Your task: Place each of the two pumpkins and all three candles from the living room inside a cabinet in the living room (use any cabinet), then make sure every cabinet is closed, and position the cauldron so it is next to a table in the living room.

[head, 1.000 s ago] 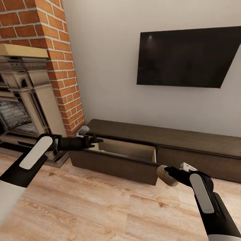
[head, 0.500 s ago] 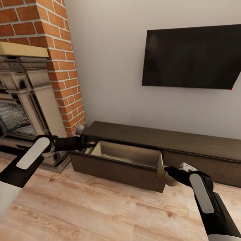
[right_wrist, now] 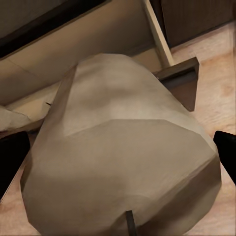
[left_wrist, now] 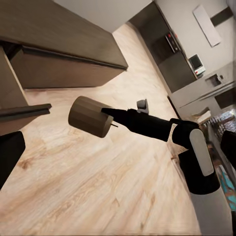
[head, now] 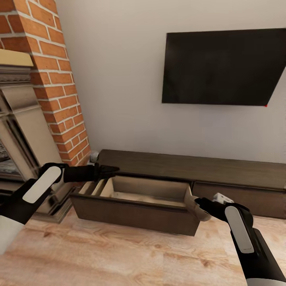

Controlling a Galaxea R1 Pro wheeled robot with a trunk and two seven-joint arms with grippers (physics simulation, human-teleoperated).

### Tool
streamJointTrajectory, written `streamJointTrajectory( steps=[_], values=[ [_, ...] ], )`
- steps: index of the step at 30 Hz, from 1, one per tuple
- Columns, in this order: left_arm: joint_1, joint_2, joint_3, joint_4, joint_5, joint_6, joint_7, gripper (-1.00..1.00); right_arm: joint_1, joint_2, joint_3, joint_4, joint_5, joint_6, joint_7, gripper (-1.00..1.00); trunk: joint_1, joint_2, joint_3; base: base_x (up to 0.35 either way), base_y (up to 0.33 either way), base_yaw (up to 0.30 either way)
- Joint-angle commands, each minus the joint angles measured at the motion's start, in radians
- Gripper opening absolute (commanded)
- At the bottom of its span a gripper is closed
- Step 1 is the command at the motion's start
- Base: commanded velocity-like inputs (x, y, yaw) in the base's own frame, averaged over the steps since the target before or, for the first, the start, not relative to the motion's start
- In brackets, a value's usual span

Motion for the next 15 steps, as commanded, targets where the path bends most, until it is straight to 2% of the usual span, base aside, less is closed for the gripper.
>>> streamJointTrajectory(
  steps=[1, 5, 9, 15],
  values=[
    [-0.001, 0.001, -0.002, 0.004, -0.014, 0.0, -0.02, 1.0, -0.001, 0.0, 0.0, -0.001, -0.011, 0.002, -0.01, -1.0, 0.0, 0.0, -0.001, 0.265, 0.242, -0.288],
    [-0.001, 0.001, -0.003, 0.017, -0.037, 0.0, -0.054, 1.0, -0.001, 0.0, 0.0, -0.001, -0.011, 0.002, -0.01, -1.0, 0.0, 0.0, -0.001, 0.263, 0.245, -0.249],
    [-0.001, 0.001, -0.003, 0.021, -0.045, 0.0, -0.066, 1.0, -0.001, 0.0, 0.009, -0.001, -0.009, 0.002, -0.008, -1.0, 0.0, 0.0, -0.001, 0.256, 0.218, -0.088],
    [0.0, 0.001, -0.004, 0.021, -0.048, 0.0, -0.071, 1.0, 0.0, 0.0, 0.069, -0.002, -0.002, 0.002, -0.008, -1.0, 0.0, 0.0, -0.001, 0.245, 0.063, -0.021]
  ],
)
